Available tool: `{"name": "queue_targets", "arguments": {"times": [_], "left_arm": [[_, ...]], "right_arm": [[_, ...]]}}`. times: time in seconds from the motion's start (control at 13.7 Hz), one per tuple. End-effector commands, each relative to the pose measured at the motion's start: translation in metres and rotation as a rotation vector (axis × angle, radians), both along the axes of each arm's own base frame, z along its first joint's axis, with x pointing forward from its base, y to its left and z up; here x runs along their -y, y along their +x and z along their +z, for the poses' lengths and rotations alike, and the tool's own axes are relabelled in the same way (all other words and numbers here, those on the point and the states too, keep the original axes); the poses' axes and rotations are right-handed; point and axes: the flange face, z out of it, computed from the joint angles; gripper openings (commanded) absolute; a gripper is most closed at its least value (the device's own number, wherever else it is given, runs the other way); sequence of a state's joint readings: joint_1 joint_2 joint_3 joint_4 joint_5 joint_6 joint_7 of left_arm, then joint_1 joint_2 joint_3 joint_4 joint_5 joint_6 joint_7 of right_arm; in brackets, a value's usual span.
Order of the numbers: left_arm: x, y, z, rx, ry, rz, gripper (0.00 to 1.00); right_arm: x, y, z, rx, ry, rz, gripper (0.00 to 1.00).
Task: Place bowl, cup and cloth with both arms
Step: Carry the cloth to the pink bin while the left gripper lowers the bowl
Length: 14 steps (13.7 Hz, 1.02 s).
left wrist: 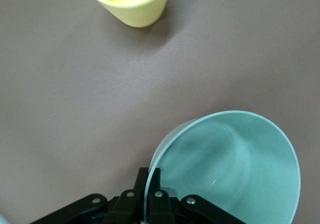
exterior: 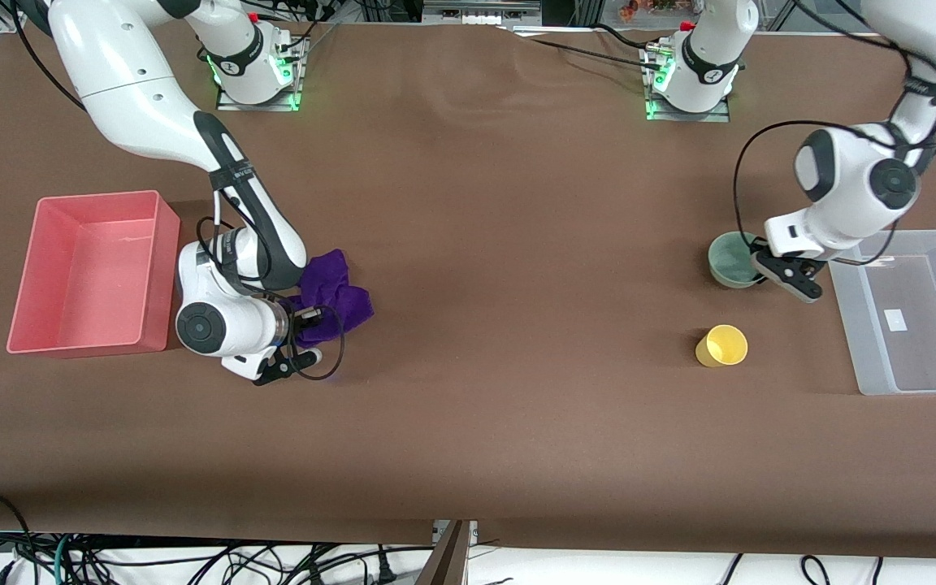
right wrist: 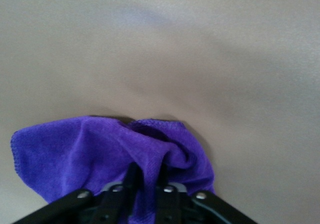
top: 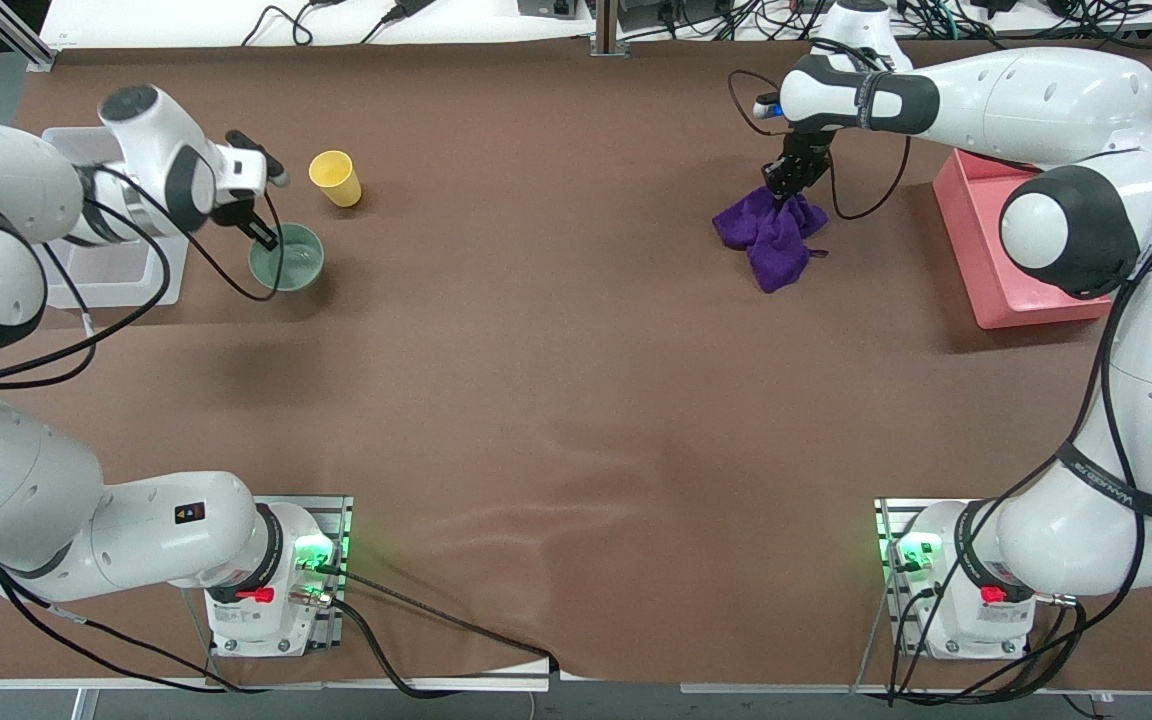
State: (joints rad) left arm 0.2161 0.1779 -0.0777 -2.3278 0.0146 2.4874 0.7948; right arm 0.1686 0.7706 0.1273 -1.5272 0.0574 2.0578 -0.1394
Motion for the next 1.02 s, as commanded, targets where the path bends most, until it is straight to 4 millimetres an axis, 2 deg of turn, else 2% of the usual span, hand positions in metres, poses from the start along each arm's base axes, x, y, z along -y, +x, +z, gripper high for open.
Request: {"name": "queue_targets", "arguments": {"times": [0.0,0.15,0.29,0.36,0.44,0.51,0.58,0.66,0.8,0.95], "left_arm": [[-0.047,0.040,0.089,-0.075,-0.014,0.001,0.00],[-0.099,0.062,0.130,-0.126,-0.007,0.018,0.00],[-0.166,0.067,0.147,-0.110,0.005,0.055,0.00],[-0.194,0.069,0.147,-0.096,0.004,0.082,0.00],[-0.219,0.072,0.138,-0.094,0.004,0.112,0.00],[-0.247,0.071,0.118,-0.101,-0.012,0.152,0.00],[-0.273,0.068,0.086,-0.127,-0.038,0.192,0.00],[-0.295,0.071,0.061,-0.133,-0.051,0.217,0.00],[-0.315,0.075,0.017,-0.146,-0.067,0.238,0.00],[-0.332,0.071,-0.007,-0.104,-0.067,0.255,0.00]], "right_arm": [[0.008,0.011,0.043,0.005,0.002,0.019,0.00],[0.028,0.023,0.097,-0.030,-0.025,0.024,0.00],[0.059,0.035,0.159,-0.061,-0.030,0.047,0.00],[0.077,0.037,0.188,-0.073,-0.038,0.068,0.00],[0.100,0.036,0.209,-0.094,-0.048,0.080,0.00],[0.123,0.032,0.227,-0.120,-0.058,0.095,0.00],[0.152,0.027,0.247,-0.137,-0.071,0.098,0.00],[0.183,0.021,0.258,-0.161,-0.081,0.104,0.00],[0.244,0.007,0.265,-0.229,-0.082,0.122,0.00],[0.289,-0.005,0.271,-0.270,-0.081,0.122,0.00]]}}
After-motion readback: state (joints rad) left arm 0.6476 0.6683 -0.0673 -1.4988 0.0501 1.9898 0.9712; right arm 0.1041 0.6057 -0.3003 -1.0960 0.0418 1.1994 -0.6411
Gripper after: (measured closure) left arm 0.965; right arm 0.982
